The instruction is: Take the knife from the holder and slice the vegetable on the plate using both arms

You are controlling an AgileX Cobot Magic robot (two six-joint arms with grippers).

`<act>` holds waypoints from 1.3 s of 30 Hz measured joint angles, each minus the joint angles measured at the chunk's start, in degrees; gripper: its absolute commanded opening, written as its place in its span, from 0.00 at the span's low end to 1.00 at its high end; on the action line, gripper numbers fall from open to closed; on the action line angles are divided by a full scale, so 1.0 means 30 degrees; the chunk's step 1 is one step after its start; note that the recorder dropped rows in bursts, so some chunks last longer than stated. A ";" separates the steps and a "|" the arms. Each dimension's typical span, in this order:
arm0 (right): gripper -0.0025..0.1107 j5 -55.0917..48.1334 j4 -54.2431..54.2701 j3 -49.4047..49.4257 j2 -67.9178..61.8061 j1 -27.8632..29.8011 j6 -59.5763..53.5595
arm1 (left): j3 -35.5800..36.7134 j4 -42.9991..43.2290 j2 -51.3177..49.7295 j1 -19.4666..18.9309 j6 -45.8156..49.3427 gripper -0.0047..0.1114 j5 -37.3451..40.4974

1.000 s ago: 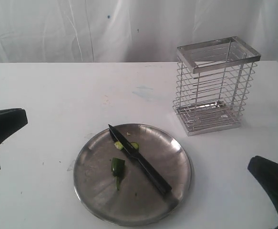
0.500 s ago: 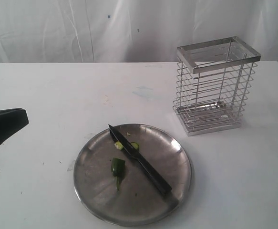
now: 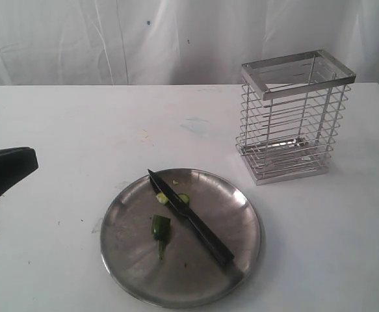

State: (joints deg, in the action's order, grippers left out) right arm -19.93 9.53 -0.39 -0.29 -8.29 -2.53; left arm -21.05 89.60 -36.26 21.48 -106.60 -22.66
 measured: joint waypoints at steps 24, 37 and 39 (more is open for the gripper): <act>0.02 -0.0034 0.0000 0.0000 0.0000 0.0000 0.0000 | 0.5008 -2.8315 0.8185 0.3615 3.1604 0.04 0.5151; 0.02 -0.0034 0.0000 0.0000 0.0000 0.0000 0.0000 | 0.6921 -3.0581 1.1919 0.3615 3.3558 0.04 0.7065; 0.02 -0.0034 0.0000 0.0000 0.0000 0.0000 0.0000 | 0.6948 -3.0581 1.1967 0.3615 3.3602 0.04 0.7238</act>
State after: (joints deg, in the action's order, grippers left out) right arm -20.03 9.53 -0.39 -0.29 -8.29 -2.53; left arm -0.21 -2.15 -0.36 32.32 -5.79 -0.95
